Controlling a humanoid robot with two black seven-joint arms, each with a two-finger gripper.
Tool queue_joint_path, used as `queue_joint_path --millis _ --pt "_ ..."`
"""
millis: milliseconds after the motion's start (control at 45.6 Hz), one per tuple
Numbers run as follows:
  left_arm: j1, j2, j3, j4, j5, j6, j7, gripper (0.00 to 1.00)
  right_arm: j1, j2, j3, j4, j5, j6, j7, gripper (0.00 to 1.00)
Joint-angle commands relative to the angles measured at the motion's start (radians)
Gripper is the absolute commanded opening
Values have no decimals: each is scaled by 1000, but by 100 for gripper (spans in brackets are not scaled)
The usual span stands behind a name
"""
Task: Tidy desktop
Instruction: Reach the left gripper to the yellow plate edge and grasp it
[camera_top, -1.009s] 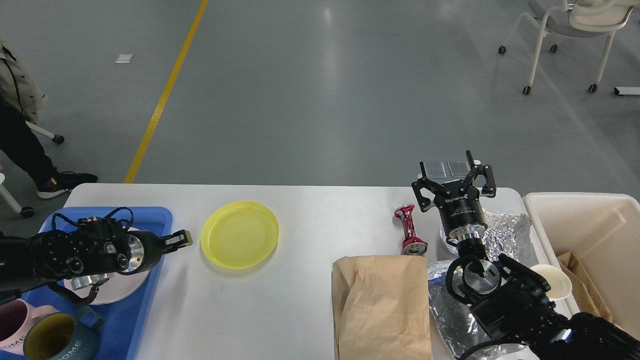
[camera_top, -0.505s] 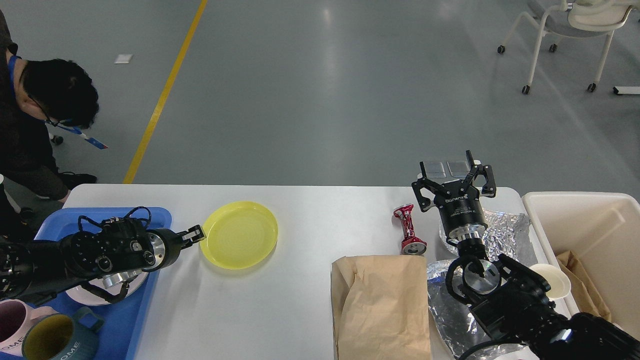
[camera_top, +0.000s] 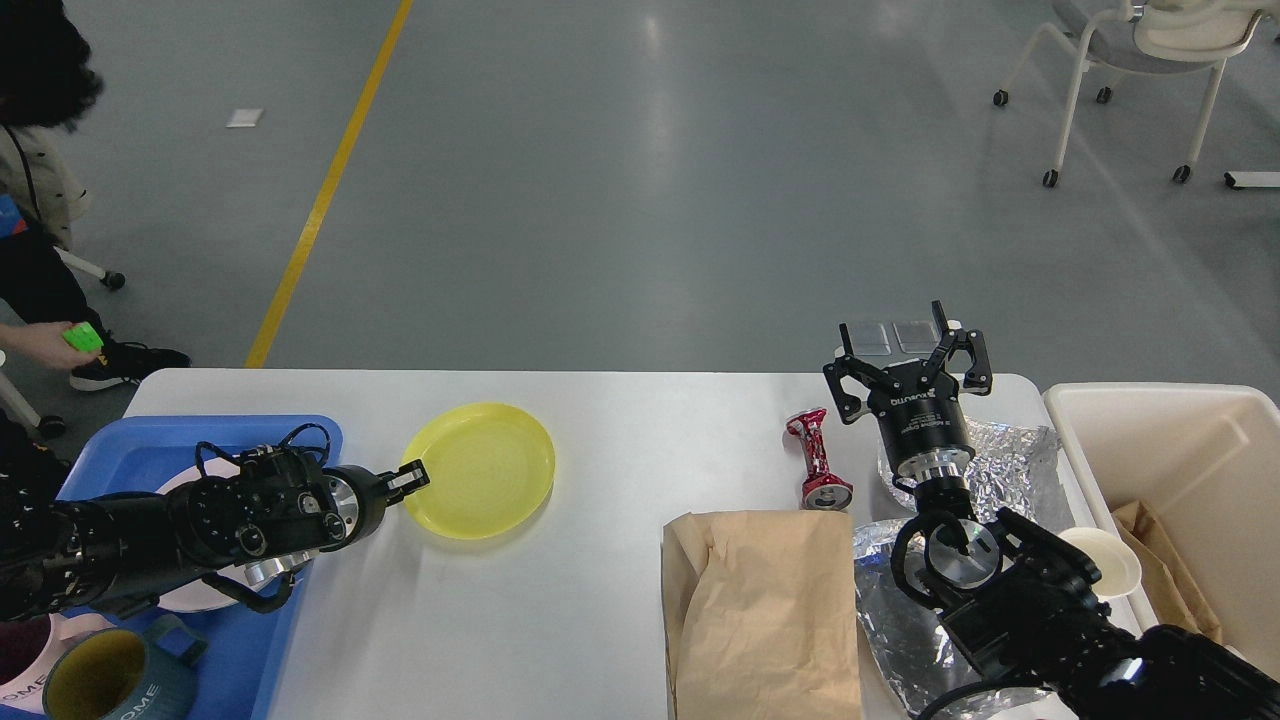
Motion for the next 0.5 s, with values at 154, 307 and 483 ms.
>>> queue_joint_path --millis 154,307,483 --pt "13 0 -12 3 0 2 34 20 0 -1 0 0 0 0 0 100" --pt "19 -2 -13 3 0 2 37 20 0 -1 0 0 0 0 0 100" --pt "17 -6 -13 3 0 2 37 17 0 0 0 0 0 0 0 100"
